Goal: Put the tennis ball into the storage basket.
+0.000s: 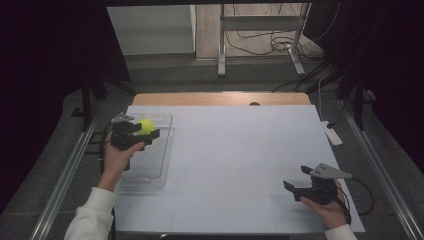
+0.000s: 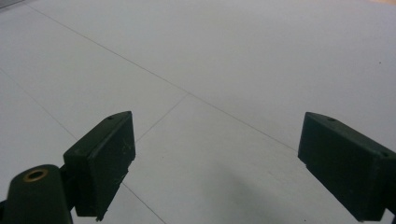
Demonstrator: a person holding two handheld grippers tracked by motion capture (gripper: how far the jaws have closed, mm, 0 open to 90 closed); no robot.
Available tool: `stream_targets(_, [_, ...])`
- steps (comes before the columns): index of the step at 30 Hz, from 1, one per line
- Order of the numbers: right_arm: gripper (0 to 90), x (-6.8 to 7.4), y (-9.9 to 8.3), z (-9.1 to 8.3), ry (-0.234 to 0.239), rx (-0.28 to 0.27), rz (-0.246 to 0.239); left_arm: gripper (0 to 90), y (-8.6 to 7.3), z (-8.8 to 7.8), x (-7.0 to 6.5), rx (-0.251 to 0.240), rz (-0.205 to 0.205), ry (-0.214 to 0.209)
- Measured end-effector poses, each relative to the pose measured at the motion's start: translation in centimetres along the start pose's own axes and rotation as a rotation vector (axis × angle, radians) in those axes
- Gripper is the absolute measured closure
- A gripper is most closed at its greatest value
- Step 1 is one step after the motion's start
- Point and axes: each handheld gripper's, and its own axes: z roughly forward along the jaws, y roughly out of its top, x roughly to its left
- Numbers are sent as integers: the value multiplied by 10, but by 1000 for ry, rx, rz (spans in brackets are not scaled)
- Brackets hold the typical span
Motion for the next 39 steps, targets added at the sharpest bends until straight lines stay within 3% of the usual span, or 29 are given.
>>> stream_targets(10, [116, 0, 1, 0, 0, 1, -3, 155, -21, -14, -23, -8, 47, -49])
stream_targets(14, [116, 0, 1, 0, 1, -1, -2, 152, -29, -17, -31, -6, 39, -89])
stream_targets(23, [116, 0, 1, 0, 3, -7, -4, 147, -50, -22, -50, -5, 54, -134])
stream_targets(39, [116, -1, 1, -1, 6, -10, -4, 139, -73, -26, -69, -21, 127, -147])
